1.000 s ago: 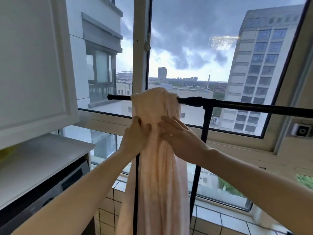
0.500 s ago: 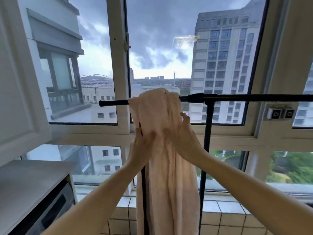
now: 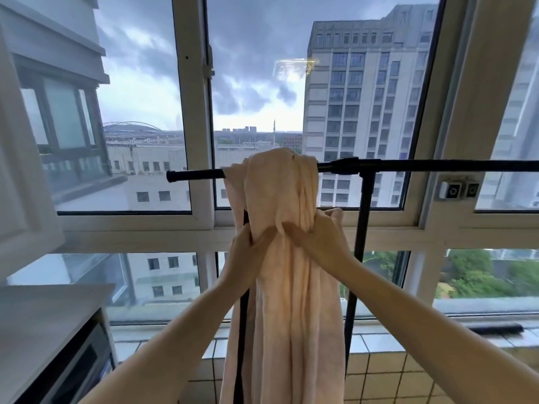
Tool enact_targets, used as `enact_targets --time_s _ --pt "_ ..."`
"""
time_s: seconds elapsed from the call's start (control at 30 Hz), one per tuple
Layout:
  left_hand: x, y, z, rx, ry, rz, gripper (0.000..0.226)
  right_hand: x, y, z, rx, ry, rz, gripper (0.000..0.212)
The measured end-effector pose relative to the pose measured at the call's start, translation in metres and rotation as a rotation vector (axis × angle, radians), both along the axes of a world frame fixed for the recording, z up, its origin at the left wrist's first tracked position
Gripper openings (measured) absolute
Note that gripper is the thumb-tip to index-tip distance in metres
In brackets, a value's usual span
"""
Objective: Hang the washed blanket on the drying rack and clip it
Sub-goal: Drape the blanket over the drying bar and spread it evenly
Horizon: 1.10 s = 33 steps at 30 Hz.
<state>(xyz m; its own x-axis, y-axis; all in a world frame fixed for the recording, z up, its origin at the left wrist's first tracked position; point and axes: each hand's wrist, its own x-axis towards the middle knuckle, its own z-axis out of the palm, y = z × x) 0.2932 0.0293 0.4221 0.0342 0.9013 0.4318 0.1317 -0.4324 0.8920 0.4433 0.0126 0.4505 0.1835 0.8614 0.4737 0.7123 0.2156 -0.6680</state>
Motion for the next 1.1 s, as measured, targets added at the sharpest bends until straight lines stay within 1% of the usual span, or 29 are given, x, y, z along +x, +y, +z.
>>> enact_targets --time_s 0.03,0.1,0.2,0.23,0.27,0.37,0.5,0.63,0.73,0.77,0.8,0.87,0.93,0.97,1.03,1.1 --pt "-0.002 0.000 0.000 -0.007 -0.007 -0.001 0.010 0.001 0.001 -0.002 0.012 0.001 0.020 0.050" --pt "-0.006 0.000 -0.002 -0.089 -0.041 -0.046 0.010 0.002 -0.002 -0.006 0.047 0.046 0.076 0.039" --pt "-0.008 -0.006 -0.003 -0.262 -0.050 -0.100 0.030 0.000 -0.017 -0.011 0.026 0.195 0.186 0.029" --pt "-0.008 -0.009 -0.003 -0.288 -0.054 -0.087 0.032 0.000 -0.022 -0.013 0.017 0.252 0.229 0.031" --pt "-0.009 -0.012 -0.003 -0.287 -0.068 -0.066 0.029 0.000 -0.026 -0.016 0.024 0.287 0.262 0.036" --pt "-0.014 -0.022 0.003 -0.177 -0.130 0.024 0.018 -0.002 -0.031 -0.016 0.119 0.285 0.295 0.053" --pt "-0.012 -0.033 0.013 0.126 -0.062 0.223 0.017 -0.007 -0.040 -0.003 0.250 0.190 0.262 0.058" --pt "-0.011 -0.033 0.046 0.435 0.035 0.343 0.019 -0.004 -0.048 0.033 0.376 0.029 0.200 0.049" --pt "-0.009 -0.021 0.084 0.604 0.137 0.400 0.021 0.003 -0.035 0.073 0.470 -0.048 0.128 0.043" --pt "-0.006 -0.016 0.099 0.645 0.172 0.425 0.022 0.004 -0.028 0.087 0.472 -0.077 0.089 0.039" --pt "-0.004 -0.011 0.114 0.669 0.215 0.454 0.023 0.007 -0.020 0.101 0.456 -0.090 0.048 0.036" --pt "0.001 0.000 0.141 0.654 0.322 0.539 0.027 0.011 -0.003 0.123 0.430 -0.103 -0.024 0.032" --pt "0.004 0.012 0.153 0.629 0.430 0.607 0.032 0.016 0.012 0.131 0.433 -0.157 -0.070 0.032" --pt "0.005 0.016 0.152 0.611 0.488 0.620 0.036 0.017 0.016 0.128 0.425 -0.206 -0.091 0.032" --pt "0.008 0.019 0.140 0.568 0.584 0.630 0.043 0.019 0.021 0.113 0.392 -0.374 -0.159 0.032" --pt "0.007 0.020 0.122 0.535 0.611 0.596 0.045 0.022 0.021 0.097 0.364 -0.524 -0.218 0.033"
